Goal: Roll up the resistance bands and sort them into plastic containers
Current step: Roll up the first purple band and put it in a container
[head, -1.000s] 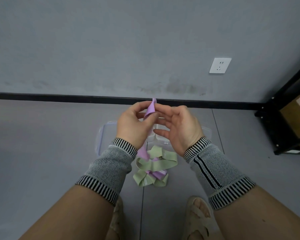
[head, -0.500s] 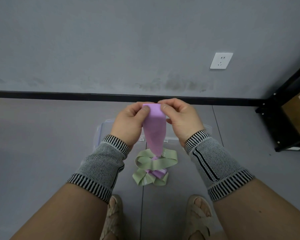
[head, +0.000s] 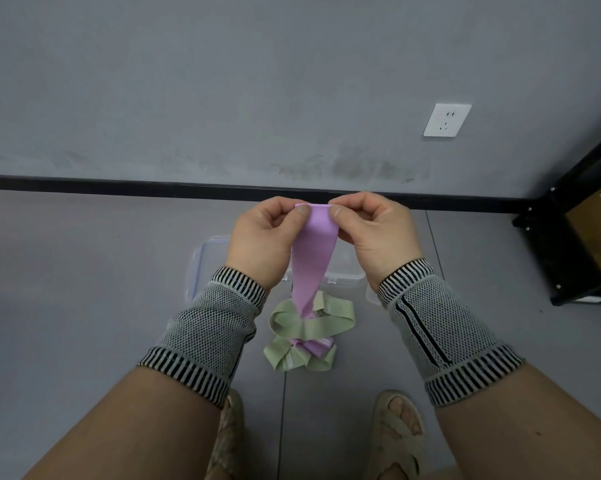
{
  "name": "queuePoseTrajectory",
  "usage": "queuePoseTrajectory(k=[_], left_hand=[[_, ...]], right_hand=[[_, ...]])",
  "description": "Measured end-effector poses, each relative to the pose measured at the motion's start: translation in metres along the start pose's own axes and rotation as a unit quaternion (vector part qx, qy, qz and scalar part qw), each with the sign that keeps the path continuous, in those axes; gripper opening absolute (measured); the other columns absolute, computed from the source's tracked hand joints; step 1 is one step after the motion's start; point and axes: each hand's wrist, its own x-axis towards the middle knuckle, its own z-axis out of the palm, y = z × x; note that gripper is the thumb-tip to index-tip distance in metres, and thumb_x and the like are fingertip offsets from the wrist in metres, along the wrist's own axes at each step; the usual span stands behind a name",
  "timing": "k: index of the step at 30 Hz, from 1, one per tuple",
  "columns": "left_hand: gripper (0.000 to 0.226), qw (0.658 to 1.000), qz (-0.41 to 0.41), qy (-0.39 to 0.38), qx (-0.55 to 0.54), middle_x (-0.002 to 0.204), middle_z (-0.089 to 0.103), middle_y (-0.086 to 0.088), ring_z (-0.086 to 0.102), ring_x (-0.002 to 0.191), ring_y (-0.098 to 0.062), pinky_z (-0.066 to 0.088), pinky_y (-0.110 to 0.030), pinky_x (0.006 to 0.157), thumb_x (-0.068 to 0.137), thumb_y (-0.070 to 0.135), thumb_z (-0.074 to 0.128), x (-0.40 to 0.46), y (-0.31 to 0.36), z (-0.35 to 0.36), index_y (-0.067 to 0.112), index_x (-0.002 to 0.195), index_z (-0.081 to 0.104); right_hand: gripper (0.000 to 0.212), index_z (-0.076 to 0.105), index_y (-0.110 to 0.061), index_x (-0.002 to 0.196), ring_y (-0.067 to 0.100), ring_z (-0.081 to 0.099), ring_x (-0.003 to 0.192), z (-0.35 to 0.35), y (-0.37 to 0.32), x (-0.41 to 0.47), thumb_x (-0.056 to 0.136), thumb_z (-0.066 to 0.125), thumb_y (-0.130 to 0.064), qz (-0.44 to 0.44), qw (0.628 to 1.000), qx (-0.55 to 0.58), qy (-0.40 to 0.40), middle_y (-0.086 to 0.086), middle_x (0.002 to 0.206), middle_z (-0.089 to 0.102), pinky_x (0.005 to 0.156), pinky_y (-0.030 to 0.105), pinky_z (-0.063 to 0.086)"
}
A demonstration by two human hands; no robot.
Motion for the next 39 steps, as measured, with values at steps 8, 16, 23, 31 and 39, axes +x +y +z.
queuePoseTrajectory(k=[8, 16, 23, 31, 39], left_hand=[[0.013, 0.999, -0.029, -0.013, -0.018, 0.07, 0.067, 0.003, 0.061, 0.072, -0.013, 0.054, -0.039, 0.081, 0.088, 0.008, 0.061, 0.0015, 0.0002, -0.0009, 0.015, 0.079, 0.066], [0.006, 0.998, -0.049, -0.016, -0.043, 0.076, 0.068, -0.008, 0.063, 0.071, -0.016, 0.055, -0.034, 0.071, 0.089, 0.008, 0.06, 0.0005, 0.0039, -0.0019, 0.006, 0.085, 0.065], [0.008, 0.997, -0.047, -0.048, -0.043, 0.079, 0.07, -0.007, 0.064, 0.074, -0.016, 0.055, -0.035, 0.074, 0.089, 0.005, 0.059, -0.0013, 0.0053, -0.0012, 0.009, 0.086, 0.065], [0.014, 0.997, -0.05, -0.045, -0.03, 0.082, 0.072, -0.008, 0.064, 0.08, -0.019, 0.052, -0.048, 0.085, 0.086, 0.006, 0.063, 0.0008, 0.0039, -0.0004, 0.016, 0.078, 0.07], [0.012, 0.994, -0.086, -0.061, -0.017, 0.086, 0.065, -0.022, 0.058, 0.078, -0.025, 0.05, -0.047, 0.079, 0.087, 0.006, 0.062, 0.0029, 0.0053, -0.0029, -0.004, 0.089, 0.066]], right_hand=[[0.016, 0.07, -0.016, 0.072, 0.024, 0.065, 0.074, -0.0056, -0.0021, 0.0, 0.081, 0.069, -0.003, 0.013, 1.0, 0.016, -0.006, 0.012, 0.075, 0.07, 0.081, 0.052, 0.056], [0.01, 0.068, -0.01, 0.082, 0.02, 0.065, 0.074, -0.0076, -0.0068, -0.0026, 0.082, 0.068, 0.0, 0.015, 0.998, 0.036, -0.055, 0.014, 0.081, 0.068, 0.078, 0.042, 0.058], [0.014, 0.067, -0.011, 0.075, 0.018, 0.064, 0.07, -0.0084, -0.0057, -0.0019, 0.082, 0.067, 0.002, 0.001, 0.998, 0.028, -0.051, 0.011, 0.075, 0.067, 0.071, 0.036, 0.058], [0.018, 0.069, -0.017, 0.075, 0.015, 0.061, 0.073, -0.005, -0.0072, -0.0029, 0.079, 0.07, 0.001, -0.044, 0.997, -0.032, -0.055, 0.002, 0.074, 0.068, 0.075, 0.035, 0.055], [0.026, 0.067, -0.02, 0.072, -0.001, 0.058, 0.063, -0.0047, -0.0082, -0.0056, 0.08, 0.067, 0.005, -0.104, 0.99, -0.069, -0.073, -0.012, 0.067, 0.065, 0.064, 0.016, 0.051]])
